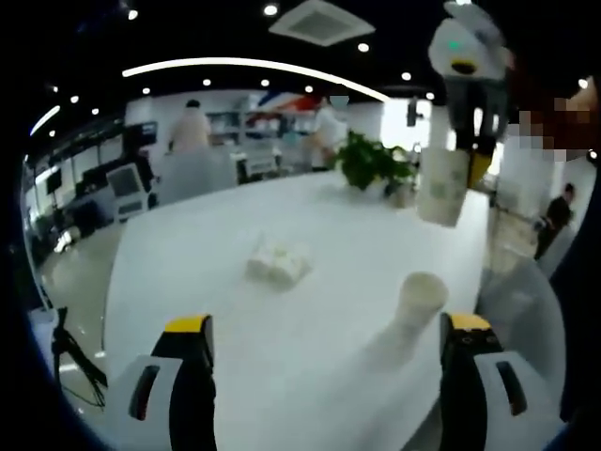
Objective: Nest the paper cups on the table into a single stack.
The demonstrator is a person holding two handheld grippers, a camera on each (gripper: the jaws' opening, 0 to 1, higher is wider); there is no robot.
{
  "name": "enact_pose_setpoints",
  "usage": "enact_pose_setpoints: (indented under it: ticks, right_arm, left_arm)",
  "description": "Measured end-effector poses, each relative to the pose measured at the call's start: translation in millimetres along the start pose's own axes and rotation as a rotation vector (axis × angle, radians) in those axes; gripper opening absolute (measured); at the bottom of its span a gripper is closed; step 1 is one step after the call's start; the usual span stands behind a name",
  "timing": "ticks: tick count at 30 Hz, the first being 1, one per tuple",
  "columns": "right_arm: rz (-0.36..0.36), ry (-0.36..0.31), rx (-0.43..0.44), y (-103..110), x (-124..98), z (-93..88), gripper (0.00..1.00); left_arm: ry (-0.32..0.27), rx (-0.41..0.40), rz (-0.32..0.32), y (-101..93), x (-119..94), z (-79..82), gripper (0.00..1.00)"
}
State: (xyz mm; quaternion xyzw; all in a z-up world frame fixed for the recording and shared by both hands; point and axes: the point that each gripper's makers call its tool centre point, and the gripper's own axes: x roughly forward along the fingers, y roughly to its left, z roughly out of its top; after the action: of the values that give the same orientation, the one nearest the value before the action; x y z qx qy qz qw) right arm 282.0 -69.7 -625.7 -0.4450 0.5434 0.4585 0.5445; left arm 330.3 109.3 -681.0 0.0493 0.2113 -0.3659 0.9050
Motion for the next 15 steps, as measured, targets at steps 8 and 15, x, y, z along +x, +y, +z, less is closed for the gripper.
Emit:
enact_pose_setpoints:
  ticks: [8, 15]
  right_arm:
    - [0.015, 0.023, 0.005, 2.6, 19.5, -4.2, 0.0]
    - [0.028, 0.03, 0.014, 4.4, 34.3, -6.9, 0.0]
  left_arm:
    - [-0.002, -0.009, 0.0, -5.0, 2.4, -0.9, 0.99]
    - [0.001, -0.018, 0.003, -6.6, 3.3, -1.6, 0.99]
